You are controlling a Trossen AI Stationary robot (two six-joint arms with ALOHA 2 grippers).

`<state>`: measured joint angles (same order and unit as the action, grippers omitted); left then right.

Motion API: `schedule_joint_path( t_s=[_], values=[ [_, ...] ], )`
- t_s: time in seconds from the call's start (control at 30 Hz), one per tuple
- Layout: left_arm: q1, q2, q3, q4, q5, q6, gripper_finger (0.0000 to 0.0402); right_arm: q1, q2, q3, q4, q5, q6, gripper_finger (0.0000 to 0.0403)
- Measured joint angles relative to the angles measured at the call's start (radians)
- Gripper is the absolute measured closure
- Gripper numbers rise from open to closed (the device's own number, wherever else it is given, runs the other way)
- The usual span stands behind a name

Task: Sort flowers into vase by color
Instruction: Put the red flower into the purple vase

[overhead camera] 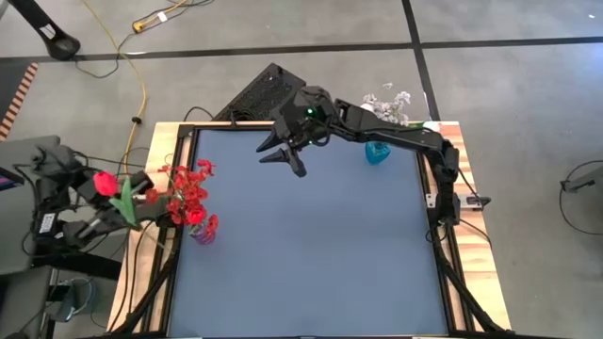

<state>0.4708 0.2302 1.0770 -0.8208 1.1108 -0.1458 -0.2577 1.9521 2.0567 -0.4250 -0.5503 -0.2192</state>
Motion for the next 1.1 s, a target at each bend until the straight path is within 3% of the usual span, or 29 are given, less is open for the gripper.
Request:
schedule_joint_path(
  t_s=[0.13, 0.27, 0.47, 0.67, 0.83, 1.1],
  values=[
    [0.0, -0.001, 0.076, -0.074, -0.049, 0.006, 0.0401, 0.0, 0.001, 0.0, -0.002, 0.0, 0.0, 0.0237],
    [0.0, -0.002, 0.144, -0.25, -0.252, 0.075, 0.0401, 0.003, 0.001, 0.0, -0.005, 0.0, 0.0, 0.0237],
    [0.002, -0.002, 0.12, -0.372, -0.398, 0.081, 0.0402, 0.016, 0.001, 0.0, -0.009, 0.0, -0.001, 0.0237],
    [0.005, -0.001, 0.063, -0.374, -0.428, 0.151, 0.0401, 0.023, 0.0, 0.0, -0.018, -0.001, -0.003, 0.0237],
    [0.005, -0.001, 0.089, -0.407, -0.439, 0.162, 0.0401, 0.03, 0.0, 0.0, -0.055, 0.0, -0.016, 0.0237],
    [0.005, -0.145, 0.111, -0.443, -0.596, 0.126, 0.0401, 0.029, 0.0, 0.0, -0.071, 0.0, -0.022, 0.0237]
  ],
)
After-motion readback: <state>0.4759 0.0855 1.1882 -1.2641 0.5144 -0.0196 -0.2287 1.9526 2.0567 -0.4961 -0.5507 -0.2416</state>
